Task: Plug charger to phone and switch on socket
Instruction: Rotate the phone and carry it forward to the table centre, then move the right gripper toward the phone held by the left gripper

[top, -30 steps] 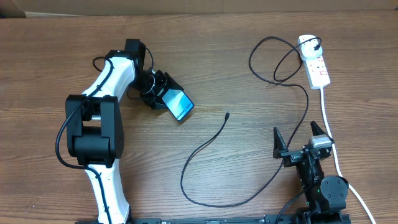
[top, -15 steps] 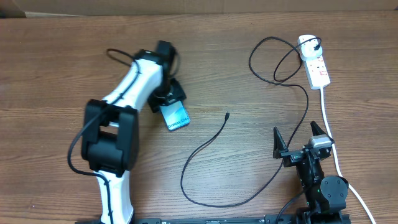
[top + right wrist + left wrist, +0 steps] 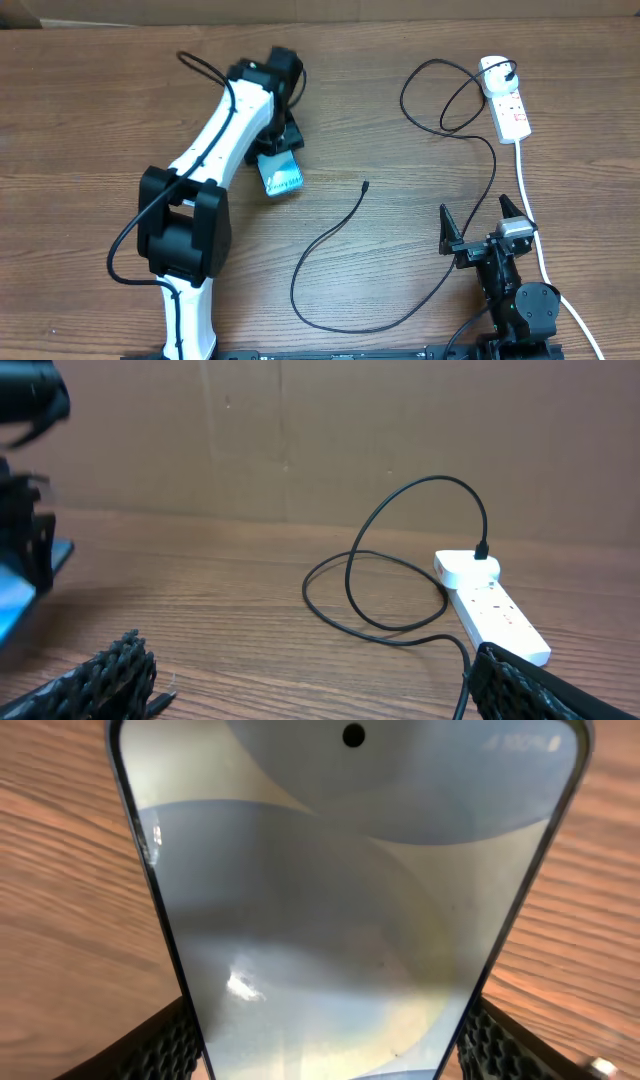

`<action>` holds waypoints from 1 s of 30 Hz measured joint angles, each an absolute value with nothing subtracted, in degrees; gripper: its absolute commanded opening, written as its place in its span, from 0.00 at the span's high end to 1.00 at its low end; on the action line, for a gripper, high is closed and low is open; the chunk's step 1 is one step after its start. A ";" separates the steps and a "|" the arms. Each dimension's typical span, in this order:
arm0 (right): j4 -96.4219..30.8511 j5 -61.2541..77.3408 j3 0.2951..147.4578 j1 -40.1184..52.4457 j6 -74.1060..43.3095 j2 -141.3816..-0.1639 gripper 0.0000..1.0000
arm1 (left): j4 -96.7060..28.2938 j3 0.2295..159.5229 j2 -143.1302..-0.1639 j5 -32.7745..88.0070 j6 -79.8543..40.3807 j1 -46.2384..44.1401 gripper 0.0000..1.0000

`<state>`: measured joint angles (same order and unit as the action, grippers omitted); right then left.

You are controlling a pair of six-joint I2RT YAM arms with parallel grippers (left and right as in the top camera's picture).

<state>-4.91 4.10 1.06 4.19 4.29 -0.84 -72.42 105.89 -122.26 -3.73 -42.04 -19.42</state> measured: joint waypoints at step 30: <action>-3.92 7.90 1.06 4.16 4.29 -0.84 0.00 | -86.78 121.25 -122.23 12.91 -41.85 -17.08 0.31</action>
<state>-3.92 7.90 1.06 4.16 4.29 -0.84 -86.78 121.25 -122.23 12.91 -41.85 -17.08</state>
